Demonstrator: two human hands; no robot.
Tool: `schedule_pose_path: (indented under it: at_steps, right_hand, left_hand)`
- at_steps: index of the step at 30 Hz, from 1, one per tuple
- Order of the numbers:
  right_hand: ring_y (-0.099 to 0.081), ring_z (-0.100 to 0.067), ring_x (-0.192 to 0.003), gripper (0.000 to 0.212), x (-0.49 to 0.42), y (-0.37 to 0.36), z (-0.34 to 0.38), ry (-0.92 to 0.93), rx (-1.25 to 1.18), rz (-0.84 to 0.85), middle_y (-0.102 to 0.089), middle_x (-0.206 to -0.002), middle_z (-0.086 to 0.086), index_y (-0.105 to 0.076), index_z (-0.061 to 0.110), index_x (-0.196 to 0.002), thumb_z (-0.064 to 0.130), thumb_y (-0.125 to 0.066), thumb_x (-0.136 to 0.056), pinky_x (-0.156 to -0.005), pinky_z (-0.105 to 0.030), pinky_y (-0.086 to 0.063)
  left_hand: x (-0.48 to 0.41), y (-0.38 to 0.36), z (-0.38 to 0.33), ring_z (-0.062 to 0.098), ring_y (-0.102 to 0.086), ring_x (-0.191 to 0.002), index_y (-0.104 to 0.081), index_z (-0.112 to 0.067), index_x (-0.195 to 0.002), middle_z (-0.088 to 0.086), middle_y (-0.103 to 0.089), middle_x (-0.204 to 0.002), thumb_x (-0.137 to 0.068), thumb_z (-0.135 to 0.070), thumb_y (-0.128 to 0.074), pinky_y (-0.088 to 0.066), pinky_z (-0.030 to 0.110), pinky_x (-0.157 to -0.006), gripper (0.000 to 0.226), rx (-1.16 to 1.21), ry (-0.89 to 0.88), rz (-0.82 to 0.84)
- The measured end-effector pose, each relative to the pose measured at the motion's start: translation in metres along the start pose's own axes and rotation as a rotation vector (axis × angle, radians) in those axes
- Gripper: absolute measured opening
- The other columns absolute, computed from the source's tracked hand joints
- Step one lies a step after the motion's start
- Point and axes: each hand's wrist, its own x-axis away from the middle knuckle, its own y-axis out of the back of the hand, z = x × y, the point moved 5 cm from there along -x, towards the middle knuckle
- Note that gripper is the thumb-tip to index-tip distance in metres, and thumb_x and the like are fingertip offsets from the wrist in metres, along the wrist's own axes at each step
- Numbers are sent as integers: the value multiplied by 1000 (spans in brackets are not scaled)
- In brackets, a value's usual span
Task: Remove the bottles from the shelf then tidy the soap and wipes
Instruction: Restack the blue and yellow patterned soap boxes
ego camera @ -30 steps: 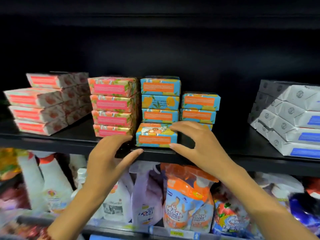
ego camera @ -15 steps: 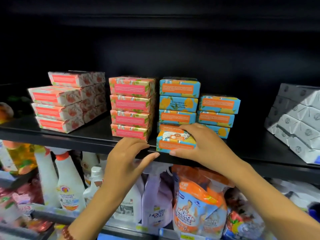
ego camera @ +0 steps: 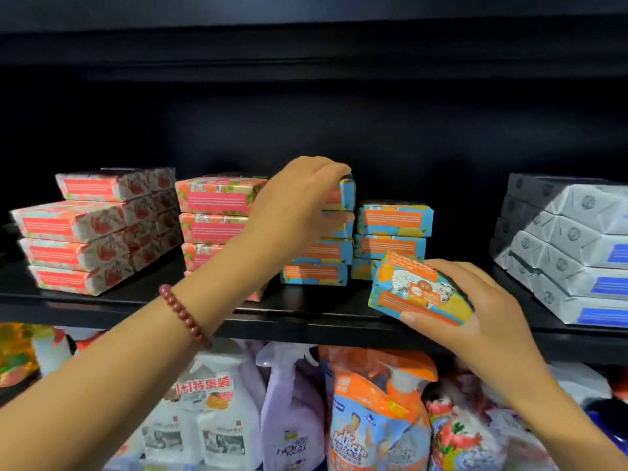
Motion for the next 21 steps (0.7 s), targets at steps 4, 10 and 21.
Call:
schedule_pose_path:
  at_steps: [4, 10, 21]
  right_hand:
    - [-53, 0, -102, 67, 8, 18, -10, -5, 15, -43, -55, -109, 22, -56, 35, -113, 68, -62, -55, -79, -4, -37]
    - [-50, 4, -104, 67, 5, 32, -11, 35, 31, -98, -50, -112, 26, -54, 33, -116, 66, -63, -58, -81, -3, -36]
    - [-46, -4, -100, 71, -92, 39, 14, 147, 165, -91, -52, -107, 11, -57, 21, -119, 59, -72, -62, -79, -5, -31]
  left_hand:
    - [-12, -13, 10, 19, -50, -114, -52, -22, -128, -4, -59, -119, -81, -44, -69, -43, 35, -87, 55, -41, 99, 114]
    - [2, -9, 10, 23, -57, -108, -63, -13, -117, 3, -66, -112, -69, -30, -83, -40, 30, -84, 55, 89, 51, -121]
    - [50, 34, -5, 24, -62, -91, -66, 2, -111, 11, -69, -101, -80, -25, -75, -49, 33, -80, 42, 118, -158, -460]
